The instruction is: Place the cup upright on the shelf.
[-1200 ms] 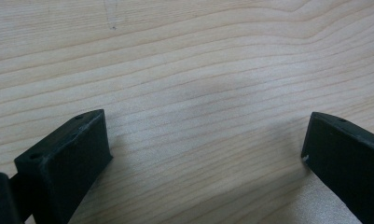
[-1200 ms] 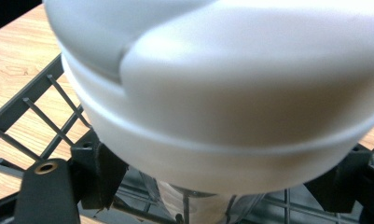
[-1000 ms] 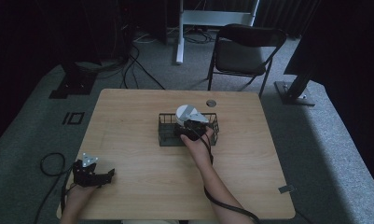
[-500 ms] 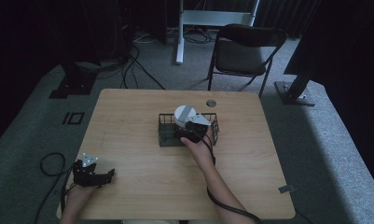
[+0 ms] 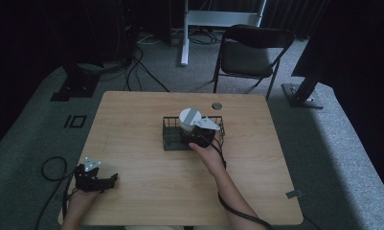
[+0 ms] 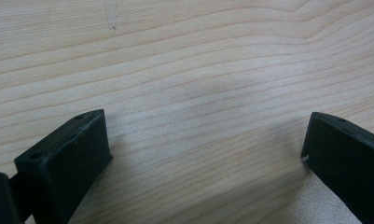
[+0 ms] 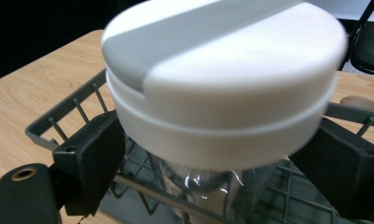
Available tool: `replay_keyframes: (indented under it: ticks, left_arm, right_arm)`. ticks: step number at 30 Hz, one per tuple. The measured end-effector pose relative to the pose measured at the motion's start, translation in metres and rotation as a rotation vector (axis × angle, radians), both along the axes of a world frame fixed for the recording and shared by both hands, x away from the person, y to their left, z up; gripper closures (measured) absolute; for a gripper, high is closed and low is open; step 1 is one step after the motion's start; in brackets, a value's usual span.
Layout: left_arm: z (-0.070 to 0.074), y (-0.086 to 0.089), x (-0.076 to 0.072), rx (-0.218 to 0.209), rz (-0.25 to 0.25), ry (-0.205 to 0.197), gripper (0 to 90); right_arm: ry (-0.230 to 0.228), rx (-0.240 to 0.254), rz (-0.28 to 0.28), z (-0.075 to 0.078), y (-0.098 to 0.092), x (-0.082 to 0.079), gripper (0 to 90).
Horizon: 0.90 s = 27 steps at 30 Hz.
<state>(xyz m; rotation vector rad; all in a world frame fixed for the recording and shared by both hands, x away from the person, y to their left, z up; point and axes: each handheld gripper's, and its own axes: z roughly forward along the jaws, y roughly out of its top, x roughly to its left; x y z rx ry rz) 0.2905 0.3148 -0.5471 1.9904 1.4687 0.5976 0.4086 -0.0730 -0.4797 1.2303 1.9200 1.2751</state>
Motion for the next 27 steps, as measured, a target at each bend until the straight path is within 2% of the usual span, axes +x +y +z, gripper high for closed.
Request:
replay_keyframes:
  ticks: [10, 27]
  left_arm:
    - [0.0, 0.0, 0.0, 0.0, 0.0, 0.0, 1.2]
    - [0.0, 0.0, 0.0, 0.0, 0.0, 0.0, 1.2]
  right_arm:
    - [-0.014, -0.007, 0.032, 0.003, -0.011, -0.005, 11.1]
    - [-0.044, 0.002, 0.067, 0.008, -0.026, -0.025, 11.1]
